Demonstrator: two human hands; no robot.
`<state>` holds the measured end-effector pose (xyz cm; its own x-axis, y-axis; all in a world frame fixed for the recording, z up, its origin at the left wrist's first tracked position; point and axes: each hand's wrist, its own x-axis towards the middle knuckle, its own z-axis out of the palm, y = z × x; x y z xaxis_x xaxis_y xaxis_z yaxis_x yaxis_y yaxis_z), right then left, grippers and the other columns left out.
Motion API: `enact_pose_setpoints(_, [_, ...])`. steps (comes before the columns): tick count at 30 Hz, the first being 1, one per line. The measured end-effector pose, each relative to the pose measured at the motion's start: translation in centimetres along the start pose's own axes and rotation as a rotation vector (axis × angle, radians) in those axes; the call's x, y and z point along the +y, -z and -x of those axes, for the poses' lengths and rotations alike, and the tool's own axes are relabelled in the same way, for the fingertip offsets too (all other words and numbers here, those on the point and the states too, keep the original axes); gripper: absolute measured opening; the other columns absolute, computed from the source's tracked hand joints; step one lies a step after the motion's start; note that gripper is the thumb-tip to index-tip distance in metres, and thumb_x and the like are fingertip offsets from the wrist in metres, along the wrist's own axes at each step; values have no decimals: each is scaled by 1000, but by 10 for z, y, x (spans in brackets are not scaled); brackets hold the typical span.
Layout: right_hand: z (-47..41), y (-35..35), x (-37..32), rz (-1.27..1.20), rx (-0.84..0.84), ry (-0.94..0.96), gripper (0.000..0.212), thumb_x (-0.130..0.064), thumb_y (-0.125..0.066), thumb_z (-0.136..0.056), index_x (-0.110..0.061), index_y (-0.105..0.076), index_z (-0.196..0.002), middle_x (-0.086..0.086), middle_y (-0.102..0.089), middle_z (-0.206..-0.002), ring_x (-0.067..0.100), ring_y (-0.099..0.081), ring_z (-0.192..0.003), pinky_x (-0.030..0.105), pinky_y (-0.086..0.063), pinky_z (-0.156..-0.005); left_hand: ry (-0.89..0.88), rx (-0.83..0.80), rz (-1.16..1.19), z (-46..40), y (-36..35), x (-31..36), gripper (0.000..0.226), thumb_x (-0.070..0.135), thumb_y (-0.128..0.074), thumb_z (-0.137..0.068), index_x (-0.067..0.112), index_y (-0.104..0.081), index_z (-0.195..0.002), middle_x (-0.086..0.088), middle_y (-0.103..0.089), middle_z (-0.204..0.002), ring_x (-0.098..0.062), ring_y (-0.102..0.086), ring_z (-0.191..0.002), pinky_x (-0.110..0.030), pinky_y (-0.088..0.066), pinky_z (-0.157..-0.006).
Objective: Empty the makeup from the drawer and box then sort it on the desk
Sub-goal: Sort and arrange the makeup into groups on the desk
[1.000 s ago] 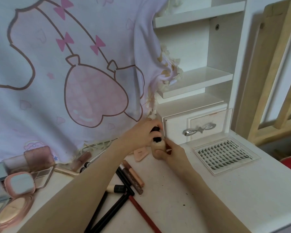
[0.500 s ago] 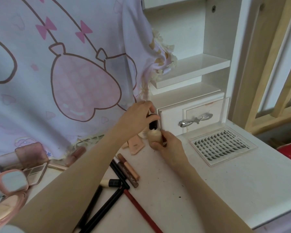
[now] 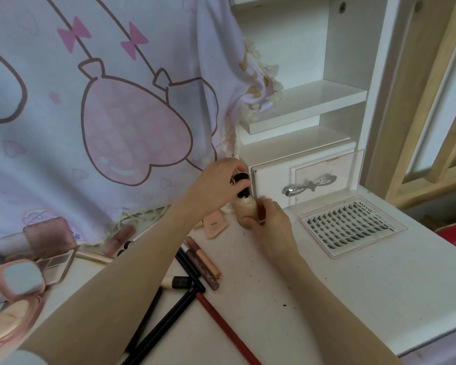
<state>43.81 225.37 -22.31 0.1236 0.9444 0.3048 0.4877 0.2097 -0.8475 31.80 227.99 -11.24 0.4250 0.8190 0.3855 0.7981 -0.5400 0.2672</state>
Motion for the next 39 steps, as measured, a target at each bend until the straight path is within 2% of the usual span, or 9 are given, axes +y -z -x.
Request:
enact_pose_setpoints(5, [0, 1, 1, 7, 21, -27, 26, -17, -67, -81, -13, -51, -101, -4, -47, -99, 12, -47, -86, 20, -33, -73, 21, -30, 1, 0, -2, -3, 31, 29, -59, -89, 13, -58, -116, -1, -59, -103, -8, -47, -81, -19, -37, -75])
enact_pose_setpoints(11, [-1, 1, 3, 30, 13, -47, 25, -14, -64, -83, -11, -53, -104, 3, -56, -104, 20, -54, -93, 31, -44, -82, 76, -12, 16, 22, 11, -15, 35, 29, -52, -92, 18, -51, -126, 1, -56, -112, -8, -51, -94, -18, -38, -79])
enact_pose_setpoints(19, [20, 5, -6, 141, 123, -45, 23, -14, -63, -85, 0, -57, -102, 13, -53, -103, 29, -55, -93, 28, -38, -78, 323, 78, 53, 126, 41, -71, 31, 13, -45, -95, 17, -52, -125, 0, -55, -117, -6, -49, -99, -15, -36, -84])
enact_pose_setpoints(22, [39, -8, -20, 177, -18, 63, 25, -20, -61, -88, -3, -57, -107, 2, -52, -99, 19, -52, -94, 17, -30, -76, 419, 166, 95, 171, 43, -85, 29, 9, -50, -92, 16, -57, -119, 6, -54, -110, -9, -52, -99, -8, -36, -78])
enact_pose_setpoints(27, [56, -31, -43, 239, -250, 183, 29, -28, -54, -92, -15, -54, -118, 0, -53, -120, 15, -48, -113, 18, -33, -90, 543, 288, 90, 224, 43, -94, 25, 17, -59, -88, 23, -59, -112, 4, -57, -106, -15, -51, -97, -30, -41, -83])
enact_pose_setpoints(32, [63, -46, -50, 376, -267, 177, 38, -41, -43, -96, -18, -51, -126, -1, -51, -129, 17, -44, -118, 29, -33, -98, 714, 60, 137, 248, 33, -86, 51, 35, -63, -83, 26, -45, -130, 3, -45, -113, -17, -45, -105, -31, -40, -93])
enact_pose_setpoints(35, [66, -48, -47, 429, -271, 188, 39, -42, -41, -96, -16, -53, -124, 2, -53, -127, 18, -45, -116, 28, -32, -95, 786, -13, 109, 246, 37, -83, 53, 34, -61, -85, 20, -43, -133, -2, -49, -114, -11, -45, -94, -21, -36, -81])
enact_pose_setpoints(37, [68, -48, -47, 436, -262, 205, 37, -39, -42, -97, -15, -56, -121, 3, -55, -125, 19, -46, -114, 28, -31, -92, 814, -23, 105, 242, 41, -83, 45, 28, -61, -85, 15, -52, -127, 1, -53, -101, -11, -48, -86, -20, -37, -73])
enact_pose_setpoints(39, [70, -48, -48, 458, -258, 220, 35, -38, -41, -97, -14, -58, -117, 4, -56, -122, 20, -47, -112, 28, -32, -90, 878, 44, 253, 242, 44, -83, 36, 21, -61, -85, 13, -58, -120, 7, -55, -86, -8, -52, -76, -19, -42, -64])
